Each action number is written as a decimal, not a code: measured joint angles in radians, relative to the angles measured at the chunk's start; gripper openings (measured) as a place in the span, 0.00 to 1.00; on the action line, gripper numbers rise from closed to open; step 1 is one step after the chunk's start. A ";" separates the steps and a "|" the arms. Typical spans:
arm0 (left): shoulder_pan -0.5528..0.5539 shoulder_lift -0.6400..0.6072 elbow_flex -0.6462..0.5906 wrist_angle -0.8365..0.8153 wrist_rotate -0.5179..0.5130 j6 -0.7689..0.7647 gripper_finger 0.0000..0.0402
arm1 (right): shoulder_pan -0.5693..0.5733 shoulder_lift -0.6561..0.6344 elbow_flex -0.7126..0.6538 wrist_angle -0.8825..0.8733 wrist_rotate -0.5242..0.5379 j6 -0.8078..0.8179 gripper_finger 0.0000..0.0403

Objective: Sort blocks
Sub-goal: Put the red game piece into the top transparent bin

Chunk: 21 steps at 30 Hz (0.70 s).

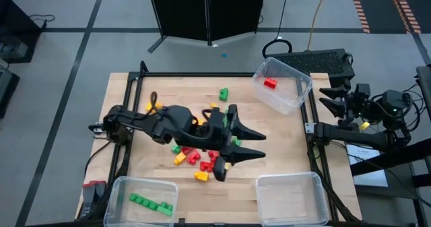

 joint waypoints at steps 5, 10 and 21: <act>-0.005 -0.035 0.000 -0.037 -0.001 0.039 0.40 | 0.000 0.000 0.000 0.012 0.000 -0.007 0.52; -0.010 -0.063 0.000 -0.062 -0.002 0.053 0.40 | 0.000 0.000 0.000 0.011 0.000 -0.007 0.52; -0.006 -0.084 0.000 -0.102 -0.013 0.098 0.40 | 0.000 0.000 0.000 0.010 -0.031 -0.004 0.52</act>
